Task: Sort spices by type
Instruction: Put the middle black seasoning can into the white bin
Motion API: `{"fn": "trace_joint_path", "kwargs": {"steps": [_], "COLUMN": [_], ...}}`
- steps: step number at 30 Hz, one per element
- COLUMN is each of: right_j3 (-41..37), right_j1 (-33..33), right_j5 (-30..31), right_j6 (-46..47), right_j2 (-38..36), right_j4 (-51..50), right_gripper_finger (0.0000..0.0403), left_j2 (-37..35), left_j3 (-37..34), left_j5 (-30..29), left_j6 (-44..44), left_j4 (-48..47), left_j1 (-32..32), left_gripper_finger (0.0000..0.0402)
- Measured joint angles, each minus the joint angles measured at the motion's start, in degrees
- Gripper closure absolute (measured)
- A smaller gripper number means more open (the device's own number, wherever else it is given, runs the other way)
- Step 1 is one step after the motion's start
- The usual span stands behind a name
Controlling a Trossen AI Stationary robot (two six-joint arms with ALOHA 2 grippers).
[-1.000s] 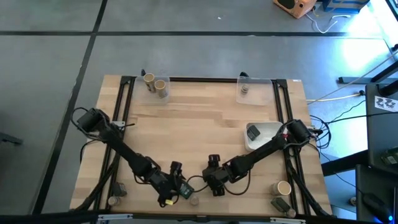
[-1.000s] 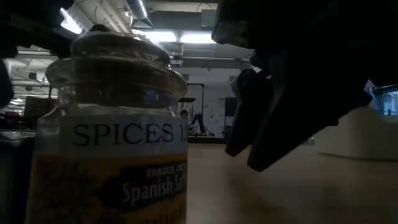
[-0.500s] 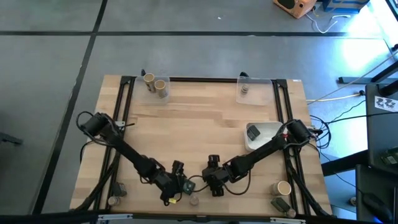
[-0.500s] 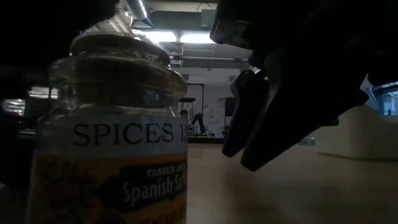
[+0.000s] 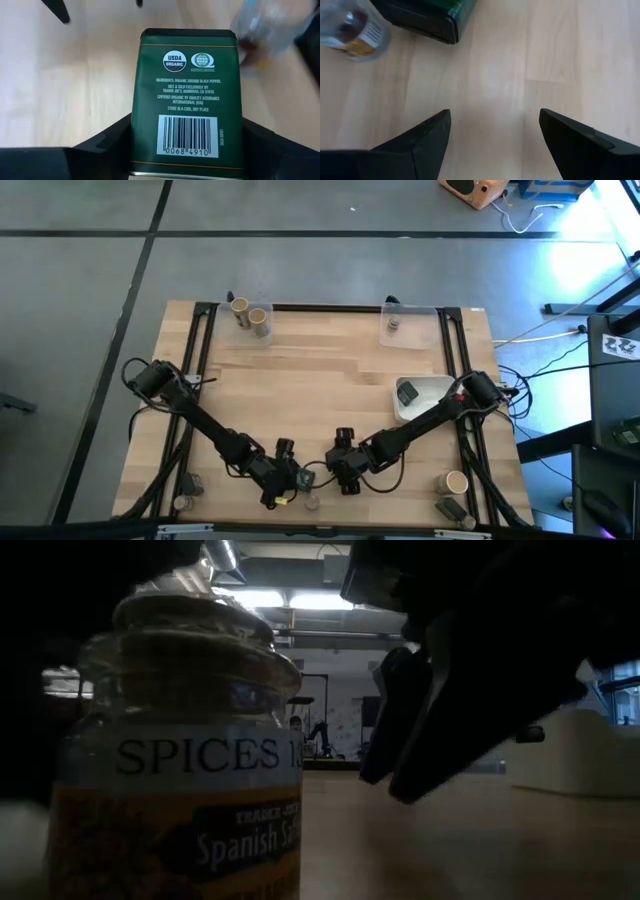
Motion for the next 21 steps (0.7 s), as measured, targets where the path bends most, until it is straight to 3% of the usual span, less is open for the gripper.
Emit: {"fn": "trace_joint_path", "kwargs": {"steps": [9, 16, 21], "right_j3": [0.0, 0.0, 0.0], "right_j1": [2.6, 7.3, 9.3], "right_j5": [5.8, 16.5, 20.6], "right_j6": [-4.7, -15.4, -22.4], "right_j2": [-8.1, -10.1, -10.1], "right_j4": [-3.0, 4.7, 9.0], "right_gripper_finger": [0.01, 0.01, 0.01], "left_j2": [-5.3, -9.0, -11.6], "left_j3": [0.0, 0.0, 0.0], "left_j5": [-3.1, -4.7, -4.9], "left_j6": [-2.8, -5.5, -7.9], "left_j4": [-1.2, -1.0, -0.5], "left_j1": [0.0, 0.5, 1.0], "left_gripper_finger": [0.0139, 0.0145, 0.014]}}
